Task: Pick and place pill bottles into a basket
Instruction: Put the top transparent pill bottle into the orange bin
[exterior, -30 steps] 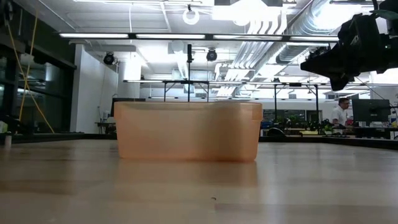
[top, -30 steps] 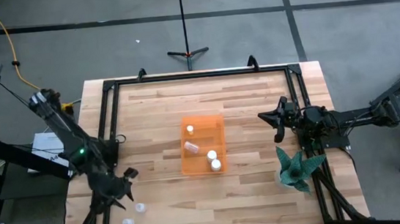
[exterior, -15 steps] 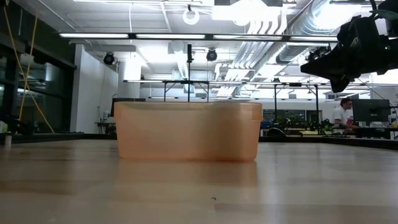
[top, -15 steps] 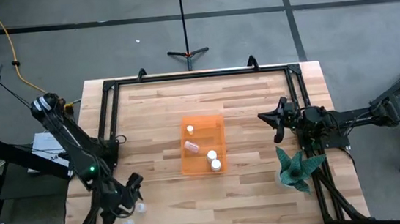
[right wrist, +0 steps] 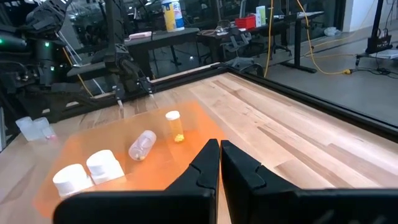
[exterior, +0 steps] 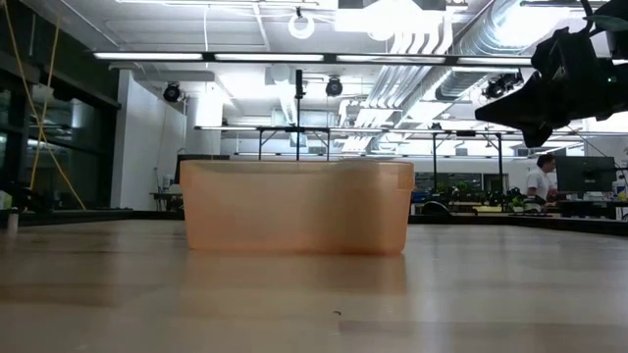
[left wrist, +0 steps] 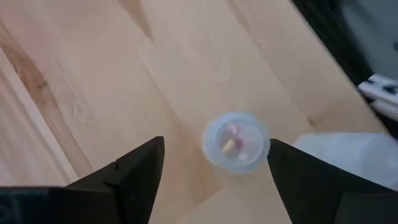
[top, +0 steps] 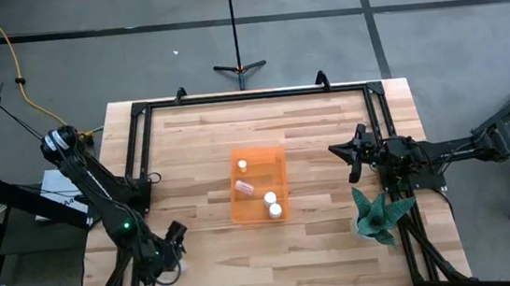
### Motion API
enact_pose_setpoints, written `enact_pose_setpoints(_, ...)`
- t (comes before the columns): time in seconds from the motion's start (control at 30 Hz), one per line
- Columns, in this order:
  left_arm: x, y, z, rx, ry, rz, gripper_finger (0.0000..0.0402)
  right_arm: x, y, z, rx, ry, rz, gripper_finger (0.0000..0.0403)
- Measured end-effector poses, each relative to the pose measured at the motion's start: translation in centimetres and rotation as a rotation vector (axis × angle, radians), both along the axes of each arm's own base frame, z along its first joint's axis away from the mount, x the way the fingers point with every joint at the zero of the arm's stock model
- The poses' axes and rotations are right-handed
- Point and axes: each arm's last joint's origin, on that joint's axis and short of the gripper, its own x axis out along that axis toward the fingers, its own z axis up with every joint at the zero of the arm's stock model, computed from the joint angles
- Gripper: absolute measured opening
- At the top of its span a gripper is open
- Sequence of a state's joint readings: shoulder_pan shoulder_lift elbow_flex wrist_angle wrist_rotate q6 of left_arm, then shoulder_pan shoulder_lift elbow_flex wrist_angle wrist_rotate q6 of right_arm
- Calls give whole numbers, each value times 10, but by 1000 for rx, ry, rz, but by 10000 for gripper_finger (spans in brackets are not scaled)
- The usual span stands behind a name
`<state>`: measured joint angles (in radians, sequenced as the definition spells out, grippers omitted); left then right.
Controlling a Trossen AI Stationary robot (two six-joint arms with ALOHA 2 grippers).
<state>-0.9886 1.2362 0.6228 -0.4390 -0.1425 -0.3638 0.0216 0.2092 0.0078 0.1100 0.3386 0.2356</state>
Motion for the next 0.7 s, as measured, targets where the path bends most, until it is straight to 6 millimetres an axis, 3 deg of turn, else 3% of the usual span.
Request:
enact_pose_setpoints(0.43,-2,2,-8,-20,12,-27,271,0,0,0,0,5,0,7)
enact_pose_setpoints(0.7,-1,3,-12,-27,-35,18,265,0,0,-2,-1,17,0,7)
